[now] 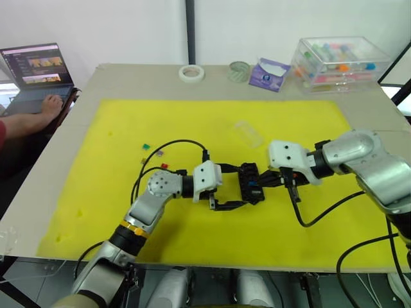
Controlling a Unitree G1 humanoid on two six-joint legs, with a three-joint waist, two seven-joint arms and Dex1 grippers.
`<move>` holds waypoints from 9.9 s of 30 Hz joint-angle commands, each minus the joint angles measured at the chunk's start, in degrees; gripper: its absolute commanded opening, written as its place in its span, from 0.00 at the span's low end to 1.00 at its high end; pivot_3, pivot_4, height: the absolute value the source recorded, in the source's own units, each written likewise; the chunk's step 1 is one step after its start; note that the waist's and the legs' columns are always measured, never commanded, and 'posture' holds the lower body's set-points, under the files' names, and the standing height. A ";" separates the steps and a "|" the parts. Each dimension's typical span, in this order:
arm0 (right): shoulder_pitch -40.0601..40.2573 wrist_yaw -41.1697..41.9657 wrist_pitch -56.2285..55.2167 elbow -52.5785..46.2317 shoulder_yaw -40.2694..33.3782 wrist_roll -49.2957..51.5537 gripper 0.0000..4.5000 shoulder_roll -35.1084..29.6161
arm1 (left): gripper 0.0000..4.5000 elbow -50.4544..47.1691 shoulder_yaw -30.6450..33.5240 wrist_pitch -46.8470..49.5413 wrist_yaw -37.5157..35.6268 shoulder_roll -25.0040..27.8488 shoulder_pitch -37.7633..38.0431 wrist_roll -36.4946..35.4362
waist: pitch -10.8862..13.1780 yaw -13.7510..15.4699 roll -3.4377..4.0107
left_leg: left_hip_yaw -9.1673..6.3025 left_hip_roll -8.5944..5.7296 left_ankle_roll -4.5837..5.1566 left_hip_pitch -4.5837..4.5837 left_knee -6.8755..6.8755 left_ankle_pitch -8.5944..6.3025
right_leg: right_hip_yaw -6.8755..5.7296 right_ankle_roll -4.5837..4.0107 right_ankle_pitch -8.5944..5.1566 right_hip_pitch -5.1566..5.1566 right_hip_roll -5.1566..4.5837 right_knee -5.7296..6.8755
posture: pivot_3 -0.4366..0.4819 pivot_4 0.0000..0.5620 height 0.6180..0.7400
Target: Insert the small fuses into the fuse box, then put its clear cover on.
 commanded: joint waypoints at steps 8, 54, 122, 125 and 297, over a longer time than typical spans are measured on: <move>0.47 0.16 -0.87 -0.48 -2.21 -0.76 0.00 -0.55 | 0.99 1.00 -0.16 -2.97 0.08 -0.92 -0.55 1.36 | 0.00 0.01 0.00 | 0.00 0.01 0.00 0.00 0.00 0.00 | 0.00 0.00 0.00 -0.02 0.01 0.02 | 0.48 0.27 1.00; -2.67 4.14 -4.79 1.94 1.38 -6.85 0.00 2.22 | 0.99 1.57 0.11 -3.57 -1.02 -0.52 -0.49 1.56 | 0.00 -0.08 0.00 | 0.00 0.01 0.00 0.00 0.01 0.00 | 0.00 0.00 0.00 -0.03 0.02 0.06 | 0.48 0.27 1.00; -0.76 3.71 -3.87 4.13 -3.81 -3.06 0.30 4.20 | 1.00 1.91 0.46 -3.63 -1.13 0.14 -0.33 2.12 | -0.03 -0.09 -0.02 | 0.00 0.01 -0.01 0.02 0.05 0.00 | 0.00 0.00 0.00 -0.03 0.02 0.13 | 0.48 0.27 1.00; -0.71 4.18 -2.69 3.74 -4.75 -1.67 0.30 3.91 | 1.00 2.07 0.47 -3.64 -1.11 0.02 -0.50 2.12 | -0.03 -0.07 -0.02 | 0.00 0.00 -0.01 0.02 0.06 0.00 | 0.00 0.00 0.00 -0.02 0.02 0.13 | 0.48 0.27 1.00; 1.35 -20.03 -1.78 -5.70 -13.60 19.55 0.99 23.22 | 1.00 18.75 61.44 95.82 22.14 38.79 3.30 -59.16 | -0.01 -1.91 0.02 | -0.10 0.06 -0.01 0.06 -0.04 0.00 | 0.09 -0.01 -0.01 -0.18 0.12 0.39 | 0.48 0.27 1.00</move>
